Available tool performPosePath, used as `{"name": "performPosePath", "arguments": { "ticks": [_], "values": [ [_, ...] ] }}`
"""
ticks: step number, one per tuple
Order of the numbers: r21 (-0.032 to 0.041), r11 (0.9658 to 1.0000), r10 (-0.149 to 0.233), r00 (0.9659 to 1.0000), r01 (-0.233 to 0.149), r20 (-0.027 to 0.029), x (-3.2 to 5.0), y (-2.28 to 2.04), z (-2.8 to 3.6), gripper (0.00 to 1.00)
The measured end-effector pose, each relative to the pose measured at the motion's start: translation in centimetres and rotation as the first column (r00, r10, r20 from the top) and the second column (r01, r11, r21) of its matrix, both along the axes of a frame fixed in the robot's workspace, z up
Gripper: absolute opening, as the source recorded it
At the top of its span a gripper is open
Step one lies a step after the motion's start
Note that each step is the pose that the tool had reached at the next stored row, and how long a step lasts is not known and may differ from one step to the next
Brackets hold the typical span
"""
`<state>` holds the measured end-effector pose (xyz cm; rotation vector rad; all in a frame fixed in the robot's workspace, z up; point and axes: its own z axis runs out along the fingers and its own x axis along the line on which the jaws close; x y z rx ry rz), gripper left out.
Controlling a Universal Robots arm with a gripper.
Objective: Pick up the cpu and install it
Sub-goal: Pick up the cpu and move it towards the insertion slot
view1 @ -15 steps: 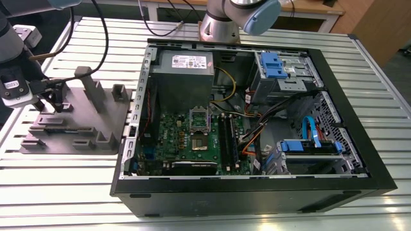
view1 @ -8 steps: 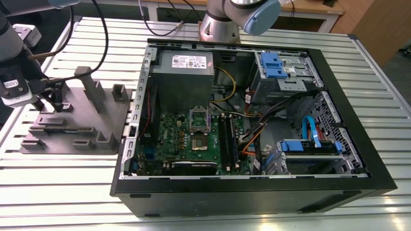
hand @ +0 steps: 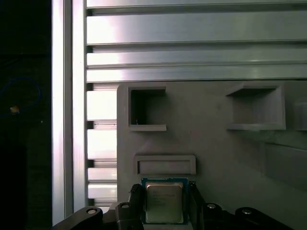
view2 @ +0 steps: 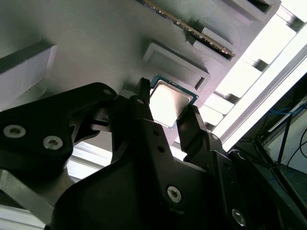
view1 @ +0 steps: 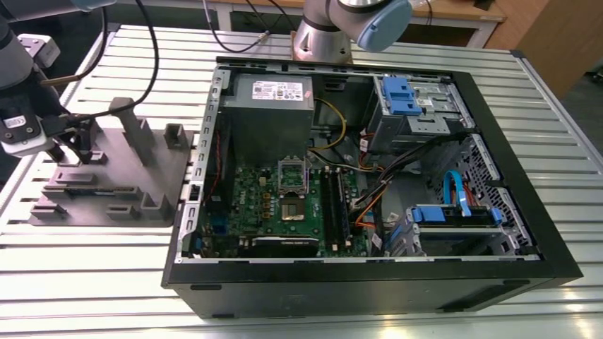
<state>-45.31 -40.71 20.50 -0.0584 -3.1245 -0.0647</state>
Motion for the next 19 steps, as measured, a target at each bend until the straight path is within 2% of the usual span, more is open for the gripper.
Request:
{"name": "performPosePath", "arguments": {
  "ticks": [2,19],
  "values": [
    [-0.0004,1.0000,0.000,1.0000,0.000,-0.0002,0.00,0.02,0.23,0.47],
    [-0.0003,1.0000,0.000,1.0000,0.000,0.0000,0.00,0.04,0.70,0.47]
  ]
}}
